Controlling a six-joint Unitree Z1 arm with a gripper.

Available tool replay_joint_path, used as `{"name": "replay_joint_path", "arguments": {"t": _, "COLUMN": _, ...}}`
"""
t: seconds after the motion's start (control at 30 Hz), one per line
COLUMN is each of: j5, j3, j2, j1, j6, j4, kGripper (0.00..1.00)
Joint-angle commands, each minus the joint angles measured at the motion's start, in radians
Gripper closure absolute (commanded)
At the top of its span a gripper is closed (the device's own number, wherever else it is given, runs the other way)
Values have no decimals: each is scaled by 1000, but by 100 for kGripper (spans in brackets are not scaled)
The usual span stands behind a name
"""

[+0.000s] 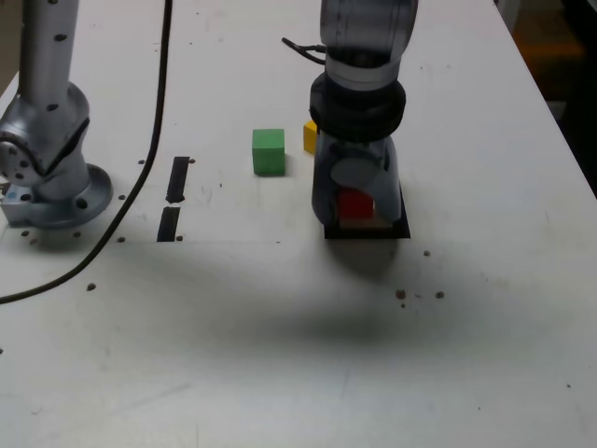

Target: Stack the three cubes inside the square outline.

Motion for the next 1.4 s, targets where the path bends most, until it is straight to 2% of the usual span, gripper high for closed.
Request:
{"name": "replay_joint_path", "arguments": {"t": 0.0, "j5": 1, "j3": 1, "j2": 1, "j1": -2, "j6": 0, "j4": -5, "kGripper": 46}}
{"name": "replay_joint_path", "arguments": {"t": 0.27, "j5": 14, "j3": 4, "j2": 7, "j1": -2, "j6": 6, "j4": -33, "kGripper": 39}}
{"name": "replay_joint_path", "arguments": {"t": 0.63, "j5": 52, "j3": 18, "j2": 7, "j1": -2, "j6": 8, "j4": -59, "kGripper": 35}}
{"name": "replay_joint_path", "arguments": {"t": 1.03, "j5": 102, "j3": 9, "j2": -36, "j1": -2, "j6": 7, "j4": 15, "kGripper": 30}}
{"name": "replay_joint_path", "arguments": {"t": 1.37, "j5": 161, "j3": 1, "j2": -89, "j1": -1, "j6": 3, "j4": 104, "kGripper": 27}}
